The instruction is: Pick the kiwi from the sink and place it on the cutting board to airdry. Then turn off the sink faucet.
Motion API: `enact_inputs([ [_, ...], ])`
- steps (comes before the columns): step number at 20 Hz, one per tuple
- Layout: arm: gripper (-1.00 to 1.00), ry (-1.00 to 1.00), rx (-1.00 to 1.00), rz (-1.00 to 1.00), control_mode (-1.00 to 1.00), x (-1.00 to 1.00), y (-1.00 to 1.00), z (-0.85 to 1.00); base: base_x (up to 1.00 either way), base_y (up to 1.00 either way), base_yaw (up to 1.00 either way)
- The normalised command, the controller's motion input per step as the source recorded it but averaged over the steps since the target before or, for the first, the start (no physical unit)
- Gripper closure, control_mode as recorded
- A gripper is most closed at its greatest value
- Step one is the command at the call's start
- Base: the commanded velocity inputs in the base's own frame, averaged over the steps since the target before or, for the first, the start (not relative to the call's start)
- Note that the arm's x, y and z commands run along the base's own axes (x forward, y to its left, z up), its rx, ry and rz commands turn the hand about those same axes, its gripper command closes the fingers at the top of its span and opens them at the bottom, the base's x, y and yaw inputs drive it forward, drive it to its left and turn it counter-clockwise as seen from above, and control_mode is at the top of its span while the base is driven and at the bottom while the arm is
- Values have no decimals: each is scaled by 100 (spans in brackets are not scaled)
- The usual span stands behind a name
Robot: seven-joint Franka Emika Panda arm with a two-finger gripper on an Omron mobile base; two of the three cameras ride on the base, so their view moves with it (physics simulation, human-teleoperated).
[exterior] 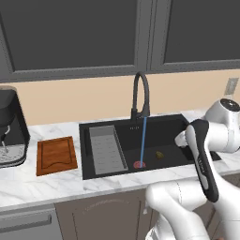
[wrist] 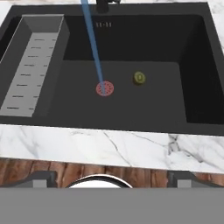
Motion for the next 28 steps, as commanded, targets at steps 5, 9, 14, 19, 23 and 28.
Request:
enact_inputs([
  [5,-100,5,0,0,-100,21,-13,-25,0,0,0],
  [9,-100,4,0,-1,-100,32,0,-16,0,0,0],
  [14,-100,1,0,0,-100,40,0,-6,0,0,0],
  [19,-100,1,0,0,-100,37,0,-23,0,0,0],
  [23,-100,4,0,0,-100,37,0,-39,0,0,0],
  [28,-100,8,0,0,-100,43,-5,-50,0,0,0],
])
